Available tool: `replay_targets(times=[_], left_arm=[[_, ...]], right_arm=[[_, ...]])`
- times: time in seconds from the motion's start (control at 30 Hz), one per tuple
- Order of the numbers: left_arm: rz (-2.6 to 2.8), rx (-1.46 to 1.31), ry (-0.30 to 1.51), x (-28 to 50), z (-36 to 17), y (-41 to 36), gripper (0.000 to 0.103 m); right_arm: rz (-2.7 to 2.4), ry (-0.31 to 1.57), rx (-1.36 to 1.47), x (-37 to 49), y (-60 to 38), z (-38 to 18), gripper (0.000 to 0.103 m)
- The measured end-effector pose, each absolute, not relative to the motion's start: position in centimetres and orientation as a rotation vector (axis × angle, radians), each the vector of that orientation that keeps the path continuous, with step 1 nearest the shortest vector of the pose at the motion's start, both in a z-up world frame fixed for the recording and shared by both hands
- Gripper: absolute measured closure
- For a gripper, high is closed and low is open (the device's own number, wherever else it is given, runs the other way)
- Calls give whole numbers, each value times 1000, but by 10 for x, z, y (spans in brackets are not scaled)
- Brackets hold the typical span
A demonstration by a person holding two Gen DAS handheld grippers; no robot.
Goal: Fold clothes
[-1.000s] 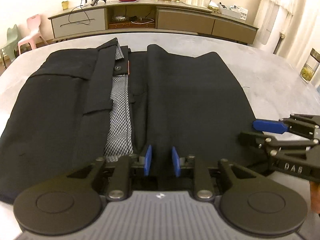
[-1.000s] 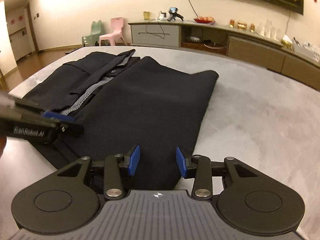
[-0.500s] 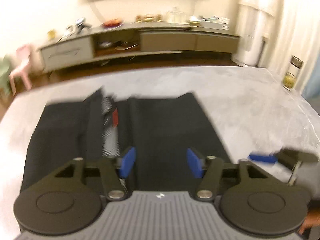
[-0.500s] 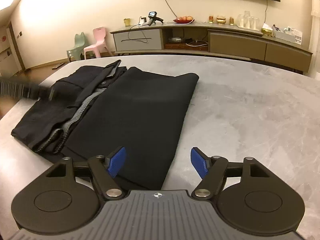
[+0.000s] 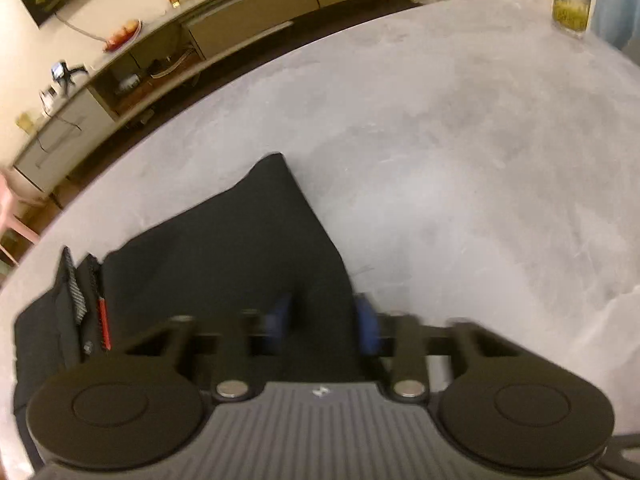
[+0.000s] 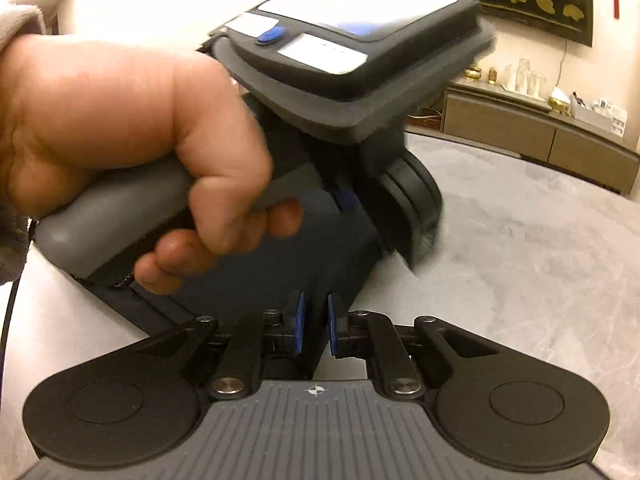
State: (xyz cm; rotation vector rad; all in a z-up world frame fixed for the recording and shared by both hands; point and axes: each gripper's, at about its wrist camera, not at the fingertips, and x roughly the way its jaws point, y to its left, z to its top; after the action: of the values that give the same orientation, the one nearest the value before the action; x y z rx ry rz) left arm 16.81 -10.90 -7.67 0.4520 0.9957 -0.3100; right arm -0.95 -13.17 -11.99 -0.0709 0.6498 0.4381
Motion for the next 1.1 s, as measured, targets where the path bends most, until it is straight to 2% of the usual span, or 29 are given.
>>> replay_targets(times=[0.07,0.17,0.33,0.37,0.4,0.47,0.53,0.57,0.6,0.63,0.73,0.83,0.93,1.0,1.1], left_arm=[[-332,385,976,168,-65,-93,93],[-344,211,922,166,-29,-41,94],[-159,-8,820,148,11,128,93],[-94,-41,818,145,7,168,89],[-44,-71,821,143,-3,201,79],[55,-152,839,129,-25,255,67],[92,-227,819,106,-39,284,51],[106,-265,807,94,-46,296,45],[129,-285,795,84,-54,304,45],[129,-303,804,77,-63,308,45],[97,-351,870,68,-90,308,47],[43,-320,877,65,-92,284,47],[-148,-275,893,54,-88,248,45],[-316,-298,894,47,-82,234,60],[-327,-366,806,44,-61,253,62]], right_arm=[[442,646,-31,-8,-137,-116,90],[479,598,23,-15,-144,-100,89],[548,557,-18,-31,-133,-88,89],[564,561,-38,-33,-127,-89,89],[585,571,-58,-33,-119,-91,86],[634,594,-92,-31,-101,-94,74],[681,595,-133,-34,-76,-95,56],[699,585,-153,-36,-63,-93,52],[717,577,-171,-39,-48,-92,44],[735,573,-189,-40,-34,-93,41],[769,550,-278,-36,23,-101,40],[767,564,-355,-19,63,-113,43],[686,630,-428,8,61,-123,41],[543,675,-422,34,31,-122,40],[289,713,-449,60,-21,-114,44]])
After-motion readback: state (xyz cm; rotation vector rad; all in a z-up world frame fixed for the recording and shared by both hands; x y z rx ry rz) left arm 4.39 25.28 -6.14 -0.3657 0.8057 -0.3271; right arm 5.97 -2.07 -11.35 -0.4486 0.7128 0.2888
